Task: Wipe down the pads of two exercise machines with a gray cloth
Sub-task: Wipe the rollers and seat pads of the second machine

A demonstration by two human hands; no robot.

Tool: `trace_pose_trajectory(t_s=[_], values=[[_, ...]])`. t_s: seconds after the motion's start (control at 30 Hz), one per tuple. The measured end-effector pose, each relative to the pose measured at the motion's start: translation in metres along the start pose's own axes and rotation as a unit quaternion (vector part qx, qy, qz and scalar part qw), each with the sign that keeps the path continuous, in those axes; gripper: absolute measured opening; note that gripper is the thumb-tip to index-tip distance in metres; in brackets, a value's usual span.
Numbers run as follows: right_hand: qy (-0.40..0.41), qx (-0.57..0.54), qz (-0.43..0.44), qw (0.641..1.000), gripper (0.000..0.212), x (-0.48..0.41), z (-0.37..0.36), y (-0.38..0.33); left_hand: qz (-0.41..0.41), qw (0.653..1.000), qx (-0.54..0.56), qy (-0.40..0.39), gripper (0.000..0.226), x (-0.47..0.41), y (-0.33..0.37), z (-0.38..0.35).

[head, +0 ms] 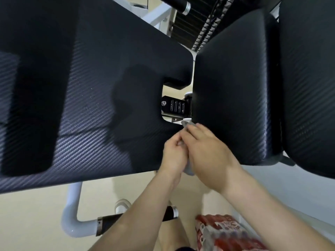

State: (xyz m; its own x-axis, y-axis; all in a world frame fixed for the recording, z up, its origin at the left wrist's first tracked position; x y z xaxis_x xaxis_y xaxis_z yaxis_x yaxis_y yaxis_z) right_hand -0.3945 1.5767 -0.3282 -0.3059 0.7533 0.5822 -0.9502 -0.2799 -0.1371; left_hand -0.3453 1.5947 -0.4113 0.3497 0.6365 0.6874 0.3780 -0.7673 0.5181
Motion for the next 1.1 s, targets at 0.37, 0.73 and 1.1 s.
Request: trace_pose_trajectory(t_s=[0.37,0.73,1.1], values=[[0.013,0.18,-0.005,0.983,0.026,-0.03,0.027,0.015,-0.066,0.998,-0.003,-0.001,0.031,0.005,0.011,-0.005],[0.03,0.309,-0.055,0.949,0.011,-0.123,0.097,0.063,-0.149,0.959,-0.24,0.032,0.043,-0.1,0.083,-0.041],[0.024,-0.019,-0.13,0.991,0.032,-0.068,0.032,0.02,-0.27,0.564,-0.774,0.099,0.018,-0.064,0.119,-0.007]])
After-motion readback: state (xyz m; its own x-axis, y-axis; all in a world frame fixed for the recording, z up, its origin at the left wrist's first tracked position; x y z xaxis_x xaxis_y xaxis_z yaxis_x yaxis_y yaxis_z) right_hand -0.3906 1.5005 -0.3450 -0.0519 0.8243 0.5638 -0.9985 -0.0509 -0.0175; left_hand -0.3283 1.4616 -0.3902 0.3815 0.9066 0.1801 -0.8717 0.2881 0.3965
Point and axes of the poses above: each hand's wrist, its own x-axis away from the middle knuckle, its own z-axis out of the back of the hand, y = z × x, the point moved 6 cm from there along -x, towards the middle knuckle, and after that the axes turned 9 degrees about -y, right-handed, at the moved point
